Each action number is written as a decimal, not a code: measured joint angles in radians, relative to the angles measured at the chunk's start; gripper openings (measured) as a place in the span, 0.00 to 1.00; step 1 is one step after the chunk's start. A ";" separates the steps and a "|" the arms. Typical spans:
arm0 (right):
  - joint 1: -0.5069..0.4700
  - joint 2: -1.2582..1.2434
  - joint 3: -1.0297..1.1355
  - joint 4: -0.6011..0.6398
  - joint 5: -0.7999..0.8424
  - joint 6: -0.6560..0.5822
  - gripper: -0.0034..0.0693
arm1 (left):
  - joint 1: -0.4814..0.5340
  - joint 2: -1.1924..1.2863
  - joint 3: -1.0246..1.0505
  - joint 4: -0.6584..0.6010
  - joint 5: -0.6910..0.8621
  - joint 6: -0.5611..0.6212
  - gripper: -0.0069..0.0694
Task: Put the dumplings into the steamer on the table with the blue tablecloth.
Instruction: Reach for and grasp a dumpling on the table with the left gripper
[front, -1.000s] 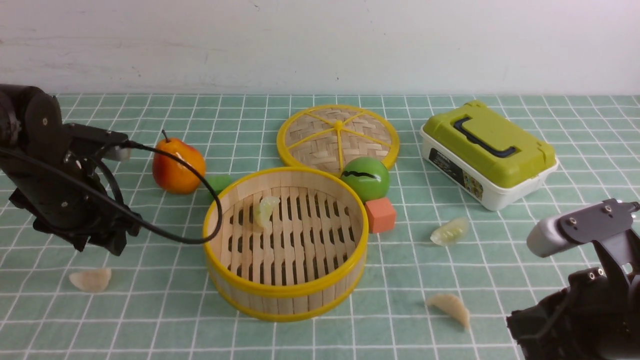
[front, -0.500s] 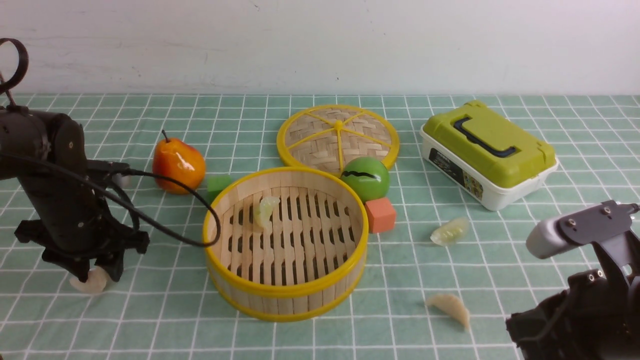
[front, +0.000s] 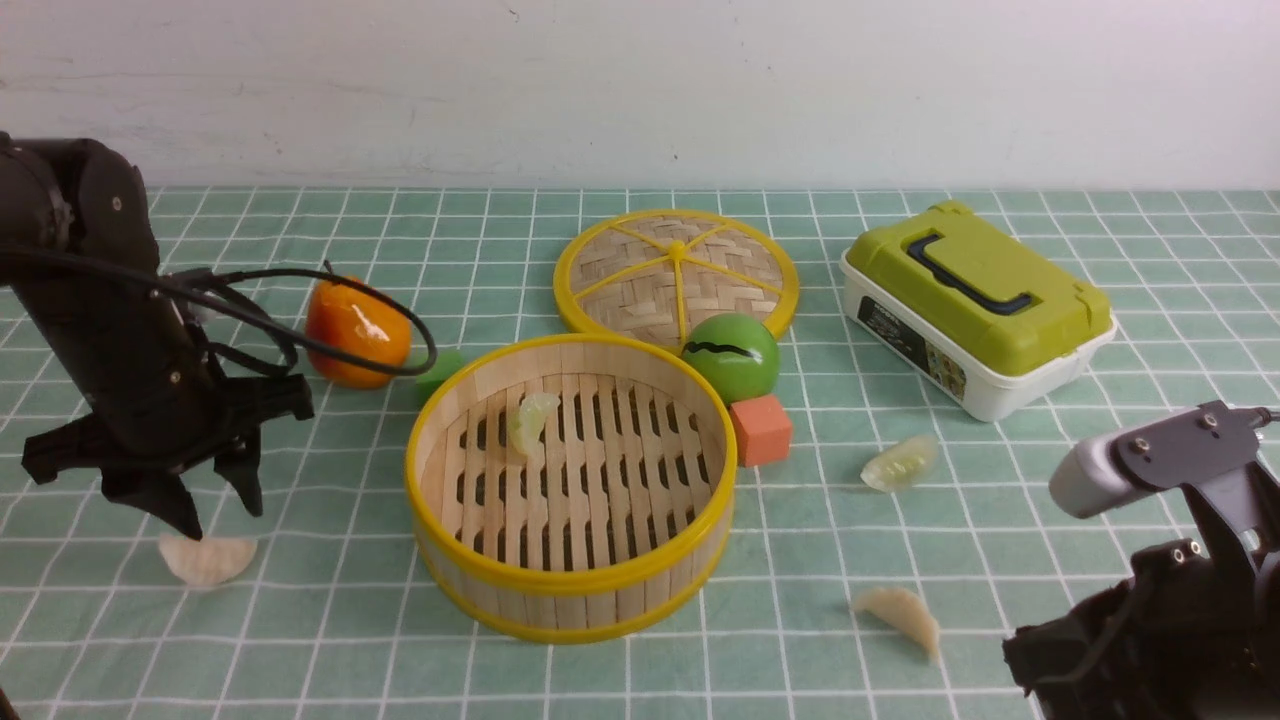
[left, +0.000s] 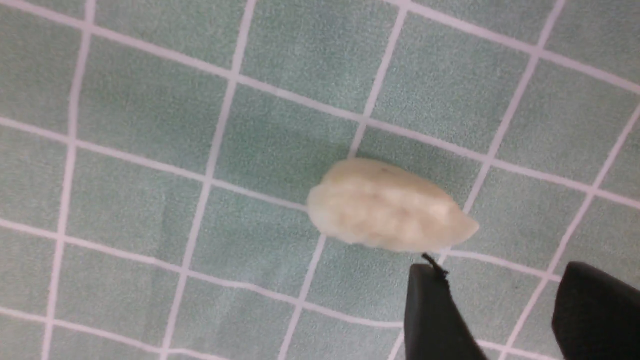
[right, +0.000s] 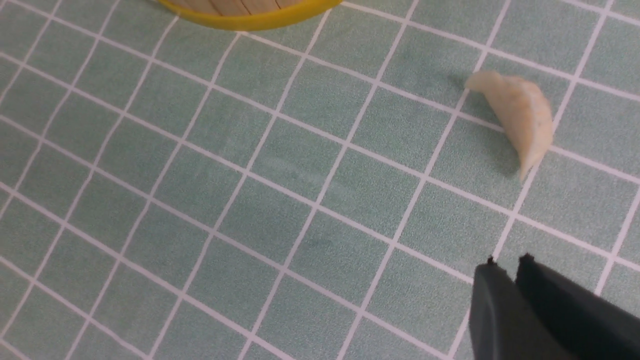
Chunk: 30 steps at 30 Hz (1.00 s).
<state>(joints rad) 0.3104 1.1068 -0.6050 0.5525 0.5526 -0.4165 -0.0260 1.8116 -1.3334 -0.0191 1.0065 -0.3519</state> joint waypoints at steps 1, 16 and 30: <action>0.000 0.000 0.000 0.001 0.000 -0.001 0.14 | 0.000 -0.006 0.000 0.011 0.009 -0.007 0.53; 0.000 0.000 0.000 0.013 0.008 -0.001 0.16 | 0.001 0.112 0.000 0.124 -0.018 -0.373 0.58; 0.000 0.000 0.000 0.020 0.010 -0.002 0.17 | 0.001 0.165 0.000 0.178 -0.071 -0.225 0.70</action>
<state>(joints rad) 0.3104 1.1068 -0.6050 0.5723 0.5622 -0.4186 -0.0250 1.9768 -1.3339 0.1586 0.9359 -0.5769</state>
